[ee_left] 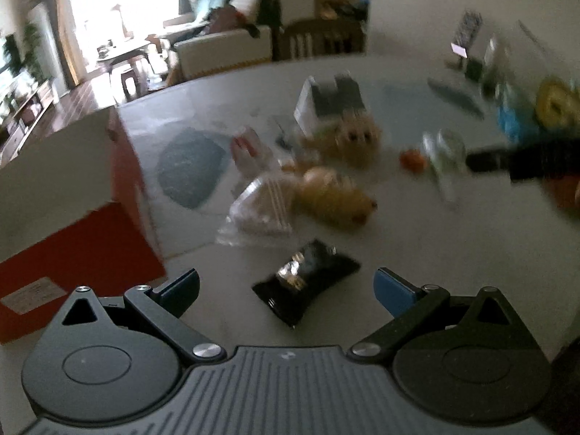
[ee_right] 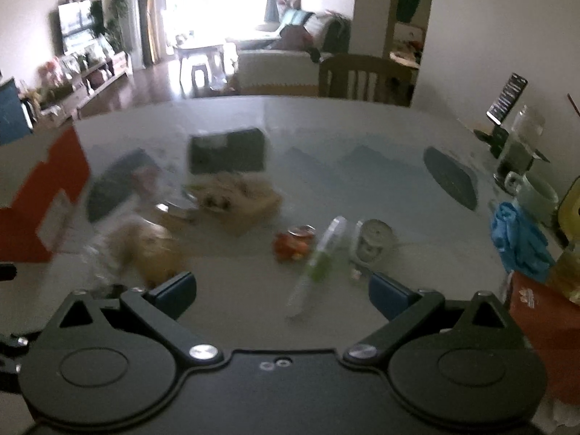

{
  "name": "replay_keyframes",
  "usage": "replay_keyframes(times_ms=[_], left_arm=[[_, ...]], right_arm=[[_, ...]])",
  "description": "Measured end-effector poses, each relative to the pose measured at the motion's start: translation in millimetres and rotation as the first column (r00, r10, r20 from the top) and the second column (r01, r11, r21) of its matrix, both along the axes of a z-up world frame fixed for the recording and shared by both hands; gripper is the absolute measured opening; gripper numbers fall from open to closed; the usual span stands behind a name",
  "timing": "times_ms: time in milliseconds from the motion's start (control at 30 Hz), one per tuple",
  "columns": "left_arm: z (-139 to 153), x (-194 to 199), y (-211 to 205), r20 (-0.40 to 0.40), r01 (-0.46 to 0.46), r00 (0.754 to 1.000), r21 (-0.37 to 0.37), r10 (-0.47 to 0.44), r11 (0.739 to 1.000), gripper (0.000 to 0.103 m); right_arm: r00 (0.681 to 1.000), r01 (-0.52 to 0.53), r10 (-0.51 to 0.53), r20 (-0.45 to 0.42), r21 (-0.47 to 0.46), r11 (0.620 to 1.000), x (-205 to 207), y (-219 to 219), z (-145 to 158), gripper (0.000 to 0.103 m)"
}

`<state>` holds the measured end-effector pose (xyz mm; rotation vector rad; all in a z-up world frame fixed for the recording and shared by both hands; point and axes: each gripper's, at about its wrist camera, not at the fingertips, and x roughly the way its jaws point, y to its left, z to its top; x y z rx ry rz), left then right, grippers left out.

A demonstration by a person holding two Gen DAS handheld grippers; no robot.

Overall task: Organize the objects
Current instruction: 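Grasp the black snack packet with the left tool while the right tool grasps the green-capped marker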

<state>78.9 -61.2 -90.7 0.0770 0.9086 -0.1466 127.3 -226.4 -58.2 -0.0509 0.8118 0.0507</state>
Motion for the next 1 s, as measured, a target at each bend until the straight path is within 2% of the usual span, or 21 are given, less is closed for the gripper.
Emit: replay_keyframes(times_ms=[67,167,233,367,533,567,633,667,733,867,933,1000], left_arm=[[-9.3,3.5,-7.5,-0.026,0.012,1.000,0.001,-0.012,1.000,0.102],[-22.1,16.3,-6.2,-0.015,0.006,1.000,0.075,-0.004,0.997,0.102],[-26.7,24.6,-6.7,-0.010,-0.001,1.000,0.097,0.002,0.995,0.102],[-35.4,40.9,-11.5,0.018,0.003,1.000,0.166,-0.006,0.986,0.102],[-40.3,48.8,-18.6,0.000,0.002,1.000,0.171,-0.002,0.985,0.100],[-41.1,50.8,-18.8,-0.007,0.001,1.000,0.168,0.000,0.986,0.099],[-42.6,54.1,-19.2,-0.016,-0.006,1.000,0.163,0.008,0.987,0.099],[-43.0,55.5,-20.0,-0.018,-0.005,1.000,0.160,0.008,0.987,0.098],[-43.9,57.4,-21.2,-0.026,-0.007,1.000,0.152,0.011,0.988,0.094],[-46.0,59.2,-22.7,-0.038,-0.008,0.999,0.141,0.013,0.990,0.087],[-46.6,60.0,-22.5,-0.049,-0.009,0.999,0.132,0.015,0.991,0.074],[-46.3,60.4,-22.2,-0.056,-0.010,0.998,0.120,0.017,0.993,0.063]], right_arm=[[1.000,0.005,-0.005,-0.005,-0.013,1.000,7.6,-6.3,-7.1,0.101],[0.999,0.035,-0.035,0.003,-0.053,0.998,22.9,-14.1,-16.6,0.101],[0.999,0.048,-0.049,-0.003,-0.062,0.997,34.4,-19.8,-24.8,0.101],[0.994,0.058,-0.059,-0.088,-0.016,0.998,52.4,-29.6,-45.9,0.100],[0.989,0.032,-0.028,-0.146,0.026,0.999,60.8,-30.0,-60.0,0.098],[0.988,0.021,-0.016,-0.155,0.030,0.999,61.6,-29.0,-62.1,0.094],[0.984,0.009,-0.002,-0.176,0.040,0.999,63.5,-26.5,-65.0,0.080],[0.980,0.011,-0.003,-0.197,0.042,0.999,66.1,-25.8,-67.6,0.062],[0.974,0.019,-0.005,-0.224,0.056,0.998,71.3,-26.2,-72.2,0.060],[0.976,0.011,0.003,-0.216,0.063,0.998,75.0,-26.7,-72.6,0.059],[0.977,0.009,0.004,-0.213,0.059,0.998,76.2,-26.1,-72.4,0.055],[0.978,0.006,0.004,-0.207,0.048,0.999,77.9,-24.8,-72.3,0.045]])
